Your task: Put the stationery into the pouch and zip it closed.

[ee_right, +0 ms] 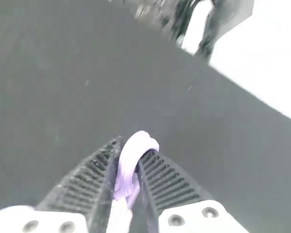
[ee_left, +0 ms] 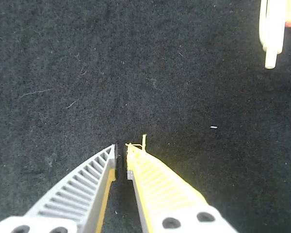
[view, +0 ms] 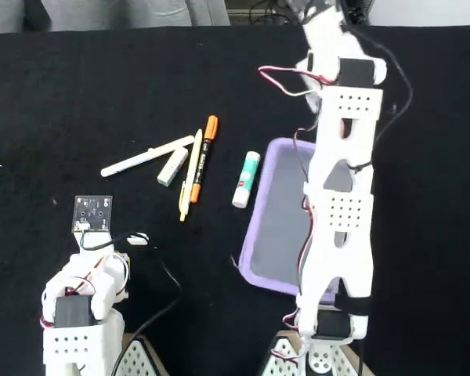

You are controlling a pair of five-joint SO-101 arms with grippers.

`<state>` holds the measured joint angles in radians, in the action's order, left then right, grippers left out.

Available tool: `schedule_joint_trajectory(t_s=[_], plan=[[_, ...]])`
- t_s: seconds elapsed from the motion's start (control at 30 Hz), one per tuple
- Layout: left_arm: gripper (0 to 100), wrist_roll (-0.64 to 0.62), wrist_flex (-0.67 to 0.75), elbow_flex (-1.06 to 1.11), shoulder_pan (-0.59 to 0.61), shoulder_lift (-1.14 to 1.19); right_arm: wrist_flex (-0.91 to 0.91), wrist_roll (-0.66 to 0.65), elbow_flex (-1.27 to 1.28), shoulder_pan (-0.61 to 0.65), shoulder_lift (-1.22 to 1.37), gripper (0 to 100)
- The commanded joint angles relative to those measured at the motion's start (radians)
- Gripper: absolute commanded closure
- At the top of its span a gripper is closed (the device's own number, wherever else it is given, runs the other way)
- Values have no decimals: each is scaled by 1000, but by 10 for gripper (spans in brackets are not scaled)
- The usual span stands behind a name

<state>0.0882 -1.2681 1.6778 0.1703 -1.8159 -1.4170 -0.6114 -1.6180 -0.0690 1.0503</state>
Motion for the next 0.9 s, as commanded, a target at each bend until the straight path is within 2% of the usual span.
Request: schedule_joint_trajectory(t_s=[0.0, 0.37, 0.67, 0.87], plan=[[942, 11, 0, 22, -5, -8, 124, -9, -42, -5, -114, 987], [942, 11, 0, 22, -5, -8, 440, -8, -31, -3, -162, 987], [942, 11, 0, 22, -7, -8, 514, -5, -42, 38, -163, 987], [942, 11, 0, 22, -7, -8, 631, -5, -33, 40, -193, 987]])
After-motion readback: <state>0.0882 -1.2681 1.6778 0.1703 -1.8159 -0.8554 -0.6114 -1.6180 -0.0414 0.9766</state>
